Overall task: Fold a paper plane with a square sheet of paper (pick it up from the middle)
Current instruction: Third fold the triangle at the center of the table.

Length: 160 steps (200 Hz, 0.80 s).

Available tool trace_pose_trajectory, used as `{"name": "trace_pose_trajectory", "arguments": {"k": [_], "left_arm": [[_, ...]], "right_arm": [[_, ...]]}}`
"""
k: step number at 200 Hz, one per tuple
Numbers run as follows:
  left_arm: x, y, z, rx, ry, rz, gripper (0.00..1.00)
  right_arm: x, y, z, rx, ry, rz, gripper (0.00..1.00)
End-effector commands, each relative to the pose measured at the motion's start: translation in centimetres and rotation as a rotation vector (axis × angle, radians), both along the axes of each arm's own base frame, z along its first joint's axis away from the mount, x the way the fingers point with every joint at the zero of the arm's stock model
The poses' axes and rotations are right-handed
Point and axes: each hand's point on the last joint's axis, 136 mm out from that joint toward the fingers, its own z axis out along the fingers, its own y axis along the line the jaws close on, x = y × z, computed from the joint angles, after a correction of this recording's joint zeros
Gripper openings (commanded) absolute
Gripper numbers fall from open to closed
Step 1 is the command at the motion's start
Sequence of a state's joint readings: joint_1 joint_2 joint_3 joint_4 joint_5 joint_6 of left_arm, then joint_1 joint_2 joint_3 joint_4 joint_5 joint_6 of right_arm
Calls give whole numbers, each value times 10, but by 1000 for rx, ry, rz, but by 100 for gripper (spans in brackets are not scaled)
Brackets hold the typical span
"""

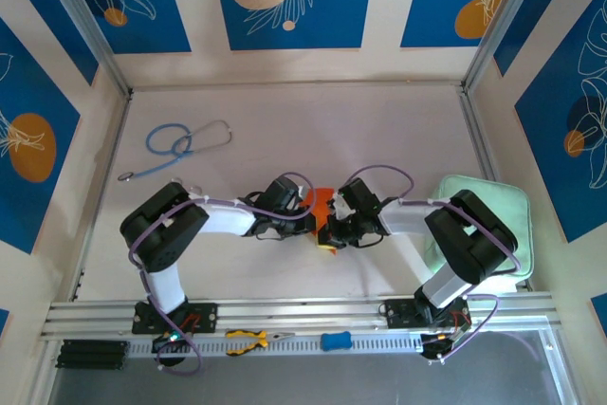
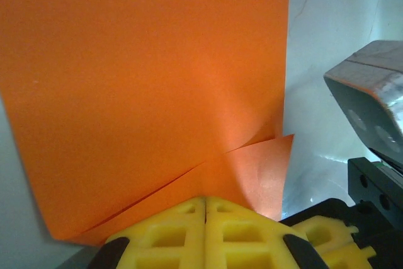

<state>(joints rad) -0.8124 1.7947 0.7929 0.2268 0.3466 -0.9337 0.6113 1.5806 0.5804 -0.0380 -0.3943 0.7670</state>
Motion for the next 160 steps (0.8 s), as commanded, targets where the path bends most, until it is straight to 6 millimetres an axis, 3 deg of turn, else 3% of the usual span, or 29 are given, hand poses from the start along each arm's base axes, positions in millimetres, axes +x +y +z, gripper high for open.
{"name": "trace_pose_trajectory", "arguments": {"k": [1,63,119,145,160], "left_arm": [[-6,28,-27,123,51,32,0],[-6,36,-33,131,63,47,0],[-4,34,-32,123,62,46,0],[-4,33,-31,113,61,43,0],[-5,33,-31,117,62,41,0]], "right_arm": [[-13,-12,-7,-12,33,-2,5],[-28,-32,-5,46,59,-67,6],[-1,-14,24,79,-43,-56,6],[12,-6,17,50,-41,-55,6],[8,-4,5,40,0,-50,6]]}}
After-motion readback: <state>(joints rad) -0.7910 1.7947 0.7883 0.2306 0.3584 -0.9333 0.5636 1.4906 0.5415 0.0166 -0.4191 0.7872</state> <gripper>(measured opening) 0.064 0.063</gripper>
